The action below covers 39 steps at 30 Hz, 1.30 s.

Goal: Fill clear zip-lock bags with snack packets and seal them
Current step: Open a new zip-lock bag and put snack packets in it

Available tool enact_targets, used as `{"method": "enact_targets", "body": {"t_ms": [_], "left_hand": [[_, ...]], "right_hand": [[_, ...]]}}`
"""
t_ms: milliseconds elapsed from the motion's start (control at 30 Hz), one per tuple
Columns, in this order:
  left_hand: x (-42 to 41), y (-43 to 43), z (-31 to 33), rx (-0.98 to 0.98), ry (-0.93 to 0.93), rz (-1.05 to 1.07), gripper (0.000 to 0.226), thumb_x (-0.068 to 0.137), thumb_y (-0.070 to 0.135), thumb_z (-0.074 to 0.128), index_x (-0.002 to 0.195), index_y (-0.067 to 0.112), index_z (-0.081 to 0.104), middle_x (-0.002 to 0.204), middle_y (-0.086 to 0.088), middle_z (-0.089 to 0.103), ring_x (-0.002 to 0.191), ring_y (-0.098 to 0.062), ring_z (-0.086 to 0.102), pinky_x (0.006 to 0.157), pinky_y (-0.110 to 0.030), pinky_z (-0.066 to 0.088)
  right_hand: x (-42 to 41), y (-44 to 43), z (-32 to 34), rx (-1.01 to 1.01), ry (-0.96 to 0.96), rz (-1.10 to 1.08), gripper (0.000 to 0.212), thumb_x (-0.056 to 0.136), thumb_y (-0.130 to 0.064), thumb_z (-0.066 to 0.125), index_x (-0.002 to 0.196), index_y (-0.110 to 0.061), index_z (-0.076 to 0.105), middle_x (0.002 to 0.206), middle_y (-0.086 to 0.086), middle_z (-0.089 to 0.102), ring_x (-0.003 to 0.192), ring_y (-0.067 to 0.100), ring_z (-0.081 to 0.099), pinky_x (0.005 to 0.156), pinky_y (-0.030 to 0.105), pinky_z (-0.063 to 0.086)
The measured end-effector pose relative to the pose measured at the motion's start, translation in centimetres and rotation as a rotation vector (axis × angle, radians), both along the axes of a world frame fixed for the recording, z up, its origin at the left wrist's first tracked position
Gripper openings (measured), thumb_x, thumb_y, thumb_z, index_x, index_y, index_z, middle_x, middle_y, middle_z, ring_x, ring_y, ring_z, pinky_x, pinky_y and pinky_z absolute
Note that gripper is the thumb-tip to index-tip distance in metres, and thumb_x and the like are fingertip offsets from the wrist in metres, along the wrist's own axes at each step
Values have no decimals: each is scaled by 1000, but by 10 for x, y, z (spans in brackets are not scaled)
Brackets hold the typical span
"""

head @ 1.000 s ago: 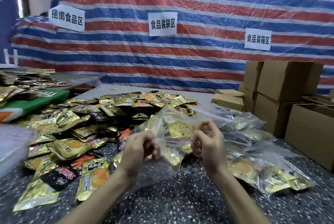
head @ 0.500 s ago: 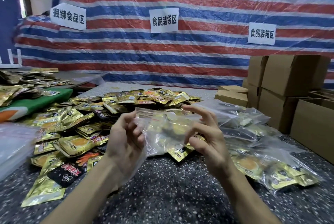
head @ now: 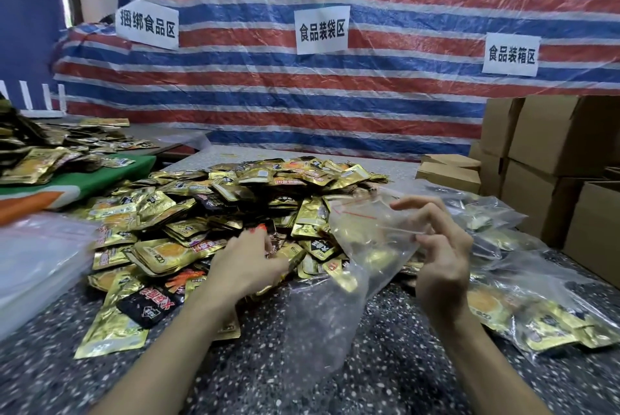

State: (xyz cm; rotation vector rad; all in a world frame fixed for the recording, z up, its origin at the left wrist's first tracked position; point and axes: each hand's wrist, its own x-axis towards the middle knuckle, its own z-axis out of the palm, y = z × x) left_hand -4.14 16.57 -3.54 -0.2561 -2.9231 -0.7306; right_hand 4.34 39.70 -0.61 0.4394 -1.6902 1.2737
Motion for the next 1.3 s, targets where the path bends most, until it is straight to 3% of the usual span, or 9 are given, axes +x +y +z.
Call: {"method": "enact_targets", "body": {"t_ms": [100, 233, 367, 500, 633, 833, 933, 1133, 1300], "left_hand": [[-4, 0, -6, -172, -165, -40, 71, 76, 45, 70, 134, 19, 40, 135, -4, 40, 121, -24, 47, 101, -45, 45], [-6, 0, -6, -35, -120, -5, 36, 77, 41, 68, 104, 22, 52, 100, 5, 55, 90, -15, 57, 81, -37, 51], [-8, 0, -1, 534, -11, 40, 32, 96, 44, 52, 94, 13, 59, 82, -5, 66, 70, -22, 62, 68, -36, 51], [-2, 4, 13, 1195, 35, -73, 16, 99, 22, 53, 112, 14, 50, 93, -13, 75, 87, -37, 72, 81, -60, 56], [12, 10, 24, 1555, -45, -348, 26, 86, 22, 64, 112, 19, 63, 107, -15, 74, 96, -34, 71, 82, -51, 59], [27, 18, 25, 1584, -84, -591, 24, 76, 20, 73, 98, 29, 74, 110, -3, 74, 99, -16, 69, 97, -39, 49], [28, 17, 23, 1546, -143, -718, 33, 70, 13, 77, 100, 24, 75, 112, -8, 73, 103, -22, 70, 85, -31, 57], [25, 16, 20, 1468, -135, -721, 48, 70, 9, 76, 117, 8, 63, 113, -9, 72, 102, -24, 70, 79, -30, 57], [24, 17, 19, 1375, -69, -714, 49, 66, 24, 84, 113, 19, 70, 112, -6, 74, 107, -20, 68, 91, -31, 54]], "right_hand": [[1, -2, 1, 44, 7, -24, 18, 69, -1, 33, 64, 0, 50, 104, 7, 65, 108, 24, 58, 87, 55, 50], [0, -4, -1, 66, -4, -13, 18, 68, 0, 33, 63, 7, 49, 104, 8, 65, 106, 23, 58, 82, 46, 53], [-1, -4, -3, 78, -13, -10, 17, 66, 0, 37, 62, 9, 51, 103, 9, 65, 106, 24, 58, 81, 45, 52], [-3, -9, -7, 113, -29, 1, 15, 66, 0, 39, 61, 5, 52, 102, 10, 64, 105, 25, 58, 86, 46, 50], [-3, -16, -10, 174, -57, 39, 13, 65, -1, 43, 57, -8, 50, 103, 4, 64, 106, 18, 58, 84, 36, 48], [-3, -25, -18, 251, -135, 123, 19, 68, -24, 50, 60, -10, 60, 113, -1, 62, 115, 22, 56, 94, 60, 47], [-2, -30, -19, 194, -177, 155, 18, 66, -26, 52, 62, -11, 63, 118, 0, 59, 118, 27, 56, 97, 61, 46], [1, -36, -13, 17, -145, 192, 12, 68, -6, 52, 66, -9, 63, 126, 12, 58, 128, 18, 52, 95, 20, 48], [5, -33, -10, -111, -245, 278, 14, 67, -4, 47, 68, -5, 61, 120, 4, 69, 124, 14, 57, 105, 56, 44]]}}
